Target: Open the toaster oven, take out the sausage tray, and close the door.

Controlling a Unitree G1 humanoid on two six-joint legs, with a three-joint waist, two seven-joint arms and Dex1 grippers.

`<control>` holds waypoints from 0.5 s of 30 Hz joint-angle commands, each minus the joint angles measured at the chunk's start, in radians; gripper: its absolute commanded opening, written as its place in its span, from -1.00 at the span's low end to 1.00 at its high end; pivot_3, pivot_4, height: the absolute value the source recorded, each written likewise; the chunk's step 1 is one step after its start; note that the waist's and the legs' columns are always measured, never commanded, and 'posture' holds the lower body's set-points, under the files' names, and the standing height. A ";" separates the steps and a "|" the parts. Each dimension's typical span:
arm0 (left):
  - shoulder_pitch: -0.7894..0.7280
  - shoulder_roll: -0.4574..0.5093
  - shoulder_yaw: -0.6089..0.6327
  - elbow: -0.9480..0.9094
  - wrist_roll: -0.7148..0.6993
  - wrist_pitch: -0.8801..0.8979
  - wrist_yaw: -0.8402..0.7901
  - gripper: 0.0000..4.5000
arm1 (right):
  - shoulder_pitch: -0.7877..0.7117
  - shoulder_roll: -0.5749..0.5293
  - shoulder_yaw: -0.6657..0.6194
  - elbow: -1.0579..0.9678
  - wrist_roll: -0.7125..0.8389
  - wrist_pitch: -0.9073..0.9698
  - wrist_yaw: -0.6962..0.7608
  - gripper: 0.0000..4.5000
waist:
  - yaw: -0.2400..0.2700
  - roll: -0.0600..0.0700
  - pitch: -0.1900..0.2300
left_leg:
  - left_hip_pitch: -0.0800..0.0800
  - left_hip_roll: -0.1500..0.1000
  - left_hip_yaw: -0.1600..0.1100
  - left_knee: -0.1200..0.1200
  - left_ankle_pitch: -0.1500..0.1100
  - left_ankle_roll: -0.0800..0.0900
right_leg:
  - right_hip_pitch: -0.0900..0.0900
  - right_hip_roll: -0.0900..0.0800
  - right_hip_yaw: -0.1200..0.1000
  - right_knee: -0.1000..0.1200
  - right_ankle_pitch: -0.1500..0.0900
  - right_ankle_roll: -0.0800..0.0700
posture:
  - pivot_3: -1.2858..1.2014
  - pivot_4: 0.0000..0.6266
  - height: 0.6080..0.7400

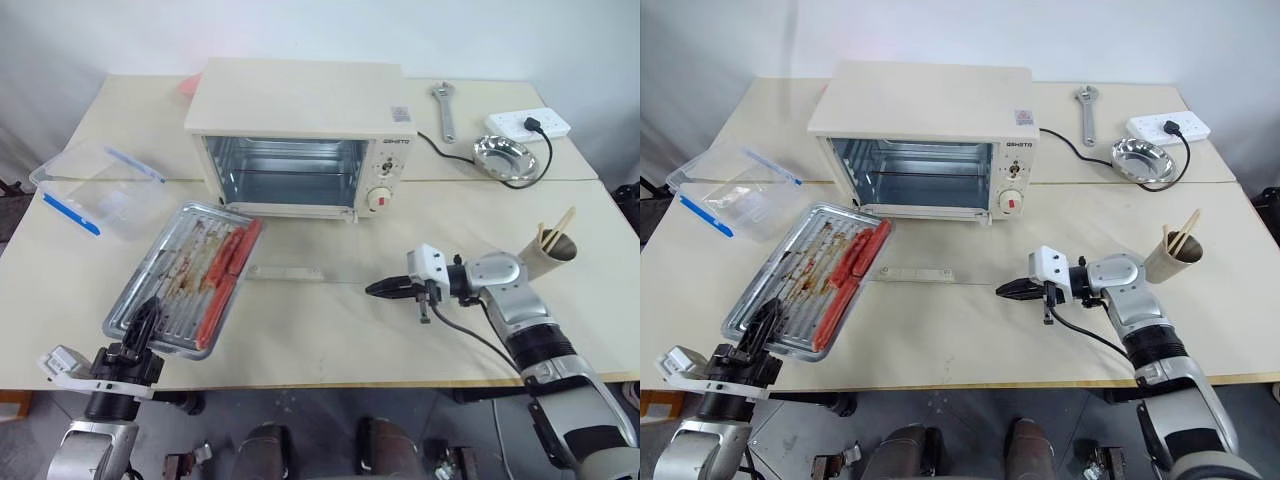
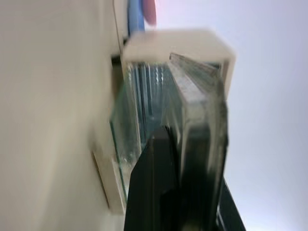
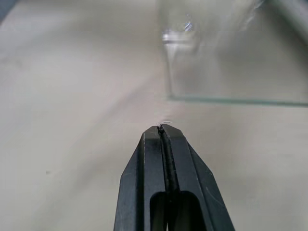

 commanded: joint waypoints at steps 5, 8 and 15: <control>0.033 -0.036 0.066 -0.034 -0.030 -0.109 -0.060 -1.00 | -0.073 0.064 -0.023 0.147 -0.051 -0.089 -0.023 -0.99 | -0.003 0.000 0.000 | 0.000 0.000 0.000 0.000 0.000 0.001 | 0.001 0.000 0.000 -0.003 0.001 0.000 | 0.03 -0.52 1.00; 0.032 -0.051 0.100 -0.024 -0.030 -0.156 -0.069 -1.00 | -0.089 0.096 -0.031 0.175 -0.048 -0.099 -0.027 -0.99 | -0.004 0.000 0.000 | 0.000 0.001 0.000 -0.001 -0.001 0.000 | 0.001 0.001 0.000 -0.005 0.002 0.000 | 0.03 -0.52 1.00; 0.046 -0.089 0.151 0.003 -0.030 -0.226 -0.083 -1.00 | -0.130 0.140 -0.061 0.164 -0.027 -0.066 -0.049 -0.99 | -0.004 0.000 0.000 | -0.001 0.002 0.001 -0.001 -0.001 0.001 | 0.001 0.002 0.000 -0.007 0.004 0.000 | 0.03 -0.52 1.00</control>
